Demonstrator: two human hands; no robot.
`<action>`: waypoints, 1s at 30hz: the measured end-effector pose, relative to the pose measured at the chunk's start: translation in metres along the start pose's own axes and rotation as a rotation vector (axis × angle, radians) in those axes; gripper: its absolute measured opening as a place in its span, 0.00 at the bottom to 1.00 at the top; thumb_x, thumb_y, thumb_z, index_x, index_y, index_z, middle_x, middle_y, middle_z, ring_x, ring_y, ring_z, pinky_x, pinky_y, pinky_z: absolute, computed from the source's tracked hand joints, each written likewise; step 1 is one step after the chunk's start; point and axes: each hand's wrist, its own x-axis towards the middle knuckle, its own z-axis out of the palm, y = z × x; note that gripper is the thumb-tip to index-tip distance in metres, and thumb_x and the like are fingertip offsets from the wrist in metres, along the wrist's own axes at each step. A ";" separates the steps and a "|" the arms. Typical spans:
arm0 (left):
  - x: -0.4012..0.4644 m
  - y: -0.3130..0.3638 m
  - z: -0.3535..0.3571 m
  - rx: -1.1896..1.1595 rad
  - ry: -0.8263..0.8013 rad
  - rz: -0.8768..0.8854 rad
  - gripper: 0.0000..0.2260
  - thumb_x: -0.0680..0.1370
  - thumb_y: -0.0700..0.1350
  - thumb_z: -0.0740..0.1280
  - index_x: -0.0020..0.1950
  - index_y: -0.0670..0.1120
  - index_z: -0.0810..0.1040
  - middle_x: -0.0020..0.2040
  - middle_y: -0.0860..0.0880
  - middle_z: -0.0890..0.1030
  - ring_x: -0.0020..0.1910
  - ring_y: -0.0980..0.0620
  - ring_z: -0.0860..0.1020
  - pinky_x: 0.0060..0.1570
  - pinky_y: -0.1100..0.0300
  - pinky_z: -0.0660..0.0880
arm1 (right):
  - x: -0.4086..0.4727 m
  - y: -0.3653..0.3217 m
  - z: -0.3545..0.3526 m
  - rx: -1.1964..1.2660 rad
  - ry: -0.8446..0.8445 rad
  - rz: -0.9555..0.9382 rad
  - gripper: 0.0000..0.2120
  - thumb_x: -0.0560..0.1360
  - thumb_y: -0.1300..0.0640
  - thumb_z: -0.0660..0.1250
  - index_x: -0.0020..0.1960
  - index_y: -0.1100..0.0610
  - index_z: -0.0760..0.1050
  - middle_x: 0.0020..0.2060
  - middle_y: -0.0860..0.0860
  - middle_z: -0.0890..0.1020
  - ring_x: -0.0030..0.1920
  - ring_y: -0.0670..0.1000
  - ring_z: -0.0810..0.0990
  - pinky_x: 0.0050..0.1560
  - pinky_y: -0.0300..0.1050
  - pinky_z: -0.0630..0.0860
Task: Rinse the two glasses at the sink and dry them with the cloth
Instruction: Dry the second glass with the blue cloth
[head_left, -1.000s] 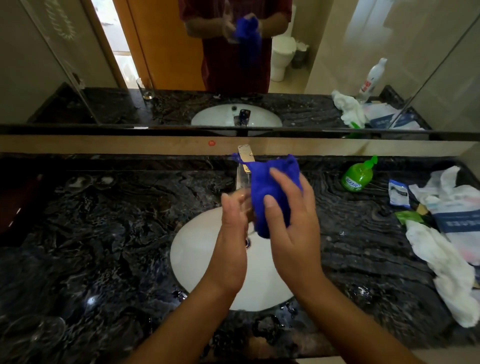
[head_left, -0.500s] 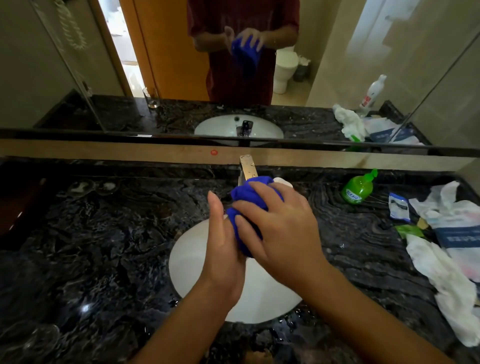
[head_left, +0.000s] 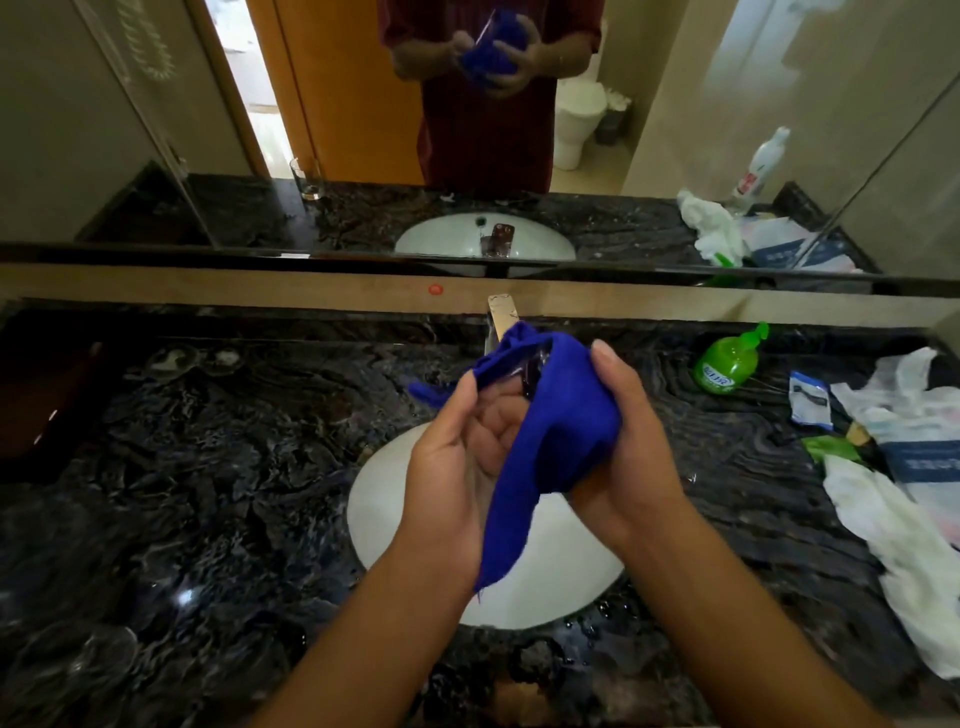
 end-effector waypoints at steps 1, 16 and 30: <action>0.001 0.000 0.001 -0.026 -0.015 -0.017 0.22 0.86 0.52 0.56 0.64 0.40 0.83 0.63 0.39 0.82 0.61 0.44 0.82 0.66 0.50 0.78 | -0.001 0.005 -0.001 0.019 0.009 -0.010 0.33 0.74 0.38 0.69 0.69 0.61 0.78 0.62 0.60 0.84 0.65 0.59 0.82 0.69 0.56 0.76; -0.007 -0.003 0.001 0.382 0.010 0.058 0.25 0.79 0.60 0.60 0.63 0.45 0.84 0.59 0.39 0.86 0.61 0.41 0.84 0.68 0.39 0.74 | -0.011 -0.031 -0.003 -1.105 -0.129 -0.317 0.11 0.78 0.46 0.64 0.54 0.44 0.83 0.54 0.41 0.83 0.56 0.42 0.81 0.53 0.30 0.73; -0.013 -0.002 0.007 0.562 -0.267 0.067 0.15 0.80 0.48 0.66 0.36 0.44 0.82 0.19 0.47 0.72 0.20 0.51 0.71 0.33 0.62 0.74 | -0.014 0.012 -0.028 -0.548 0.062 -0.032 0.06 0.80 0.51 0.69 0.47 0.52 0.79 0.39 0.49 0.83 0.44 0.48 0.80 0.51 0.41 0.77</action>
